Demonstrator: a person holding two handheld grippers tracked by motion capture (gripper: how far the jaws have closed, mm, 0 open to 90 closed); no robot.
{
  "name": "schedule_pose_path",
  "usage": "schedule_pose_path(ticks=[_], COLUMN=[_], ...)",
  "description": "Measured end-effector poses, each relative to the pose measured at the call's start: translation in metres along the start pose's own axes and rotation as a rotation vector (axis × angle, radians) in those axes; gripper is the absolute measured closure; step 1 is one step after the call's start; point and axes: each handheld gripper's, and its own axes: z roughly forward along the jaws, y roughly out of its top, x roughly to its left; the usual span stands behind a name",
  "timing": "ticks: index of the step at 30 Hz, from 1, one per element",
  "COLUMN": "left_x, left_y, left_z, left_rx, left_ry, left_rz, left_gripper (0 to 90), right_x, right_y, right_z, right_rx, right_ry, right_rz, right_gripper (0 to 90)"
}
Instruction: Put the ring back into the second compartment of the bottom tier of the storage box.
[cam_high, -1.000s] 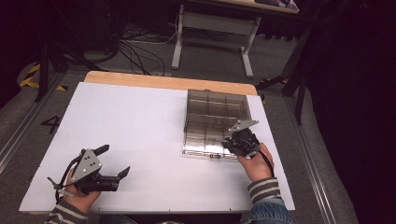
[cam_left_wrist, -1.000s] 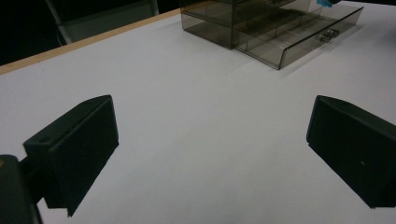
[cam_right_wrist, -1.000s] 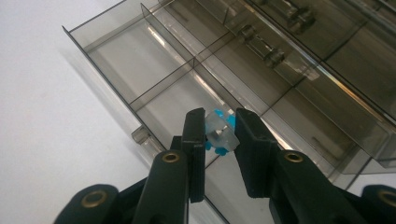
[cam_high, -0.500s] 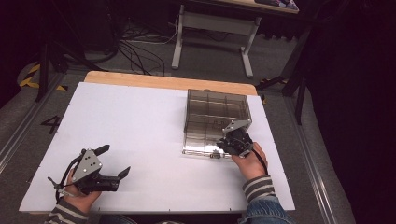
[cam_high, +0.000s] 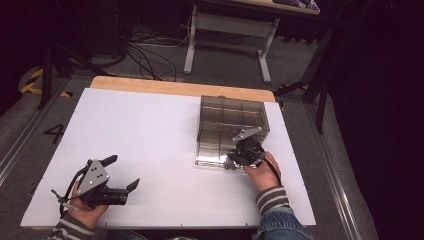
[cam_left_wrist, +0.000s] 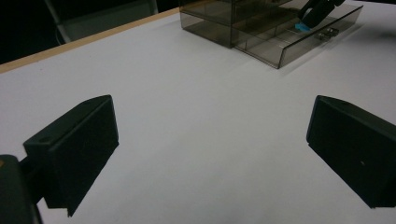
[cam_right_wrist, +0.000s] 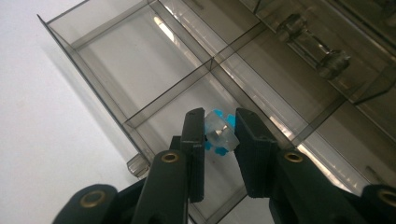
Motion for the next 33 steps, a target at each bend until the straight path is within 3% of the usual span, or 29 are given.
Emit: schedule_pose_path(ticks=[16, 33], left_x=[0.000, 0.000], left_y=[0.000, 0.000], left_z=[0.000, -0.001], left_rx=[-0.001, -0.004], left_ry=[-0.002, -0.003], left_rz=[-0.004, -0.006], left_gripper=[2.9, 2.9], right_x=[0.002, 0.007], right_y=[0.002, 0.002], right_z=[0.005, -0.021], right_rx=[0.008, -0.065], right_ry=[0.001, -0.014], right_rz=[-0.008, -0.025], right_gripper=[70.1, 70.3])
